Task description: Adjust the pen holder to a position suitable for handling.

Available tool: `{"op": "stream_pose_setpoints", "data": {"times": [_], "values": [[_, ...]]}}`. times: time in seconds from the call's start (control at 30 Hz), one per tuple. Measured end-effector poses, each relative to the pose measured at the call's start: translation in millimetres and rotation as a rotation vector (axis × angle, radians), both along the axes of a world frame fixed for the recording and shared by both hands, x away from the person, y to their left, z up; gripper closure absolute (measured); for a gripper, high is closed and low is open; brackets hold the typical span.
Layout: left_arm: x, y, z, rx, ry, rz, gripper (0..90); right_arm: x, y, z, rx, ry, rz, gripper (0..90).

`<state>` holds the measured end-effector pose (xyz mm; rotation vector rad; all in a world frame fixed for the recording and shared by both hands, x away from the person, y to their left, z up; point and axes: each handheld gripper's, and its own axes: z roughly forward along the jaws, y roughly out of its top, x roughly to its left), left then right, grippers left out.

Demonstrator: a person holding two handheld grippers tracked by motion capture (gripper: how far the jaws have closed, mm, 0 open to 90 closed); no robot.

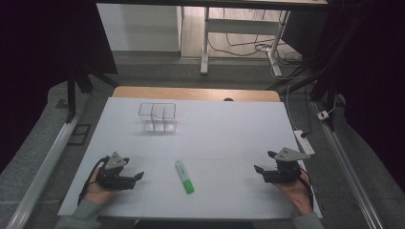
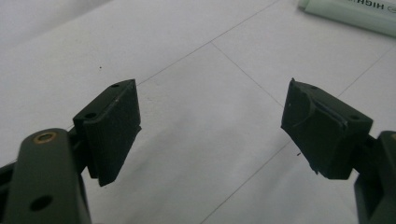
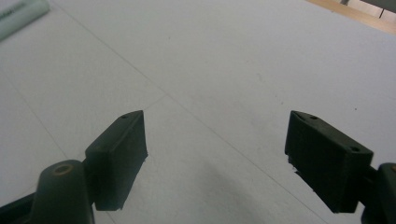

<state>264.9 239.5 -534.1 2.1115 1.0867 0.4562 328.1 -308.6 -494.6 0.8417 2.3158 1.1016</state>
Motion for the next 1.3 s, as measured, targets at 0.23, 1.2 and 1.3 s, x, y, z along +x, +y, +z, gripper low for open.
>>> {"op": "stream_pose_setpoints", "data": {"times": [0.23,1.2,1.3], "values": [[0.0,1.4,-0.2,0.001,0.0,0.001,19.6,0.4,4.1,-2.8,-0.025,0.014,0.013,21.6],[8.4,0.8,7.8,-0.023,-0.011,0.015,20.3,4.8,2.1,-6.7,-0.009,0.07,0.004,22.7],[15.0,1.0,10.4,-0.029,-0.014,0.038,20.6,4.9,1.0,-7.5,-0.003,0.07,0.0,22.8]]}}
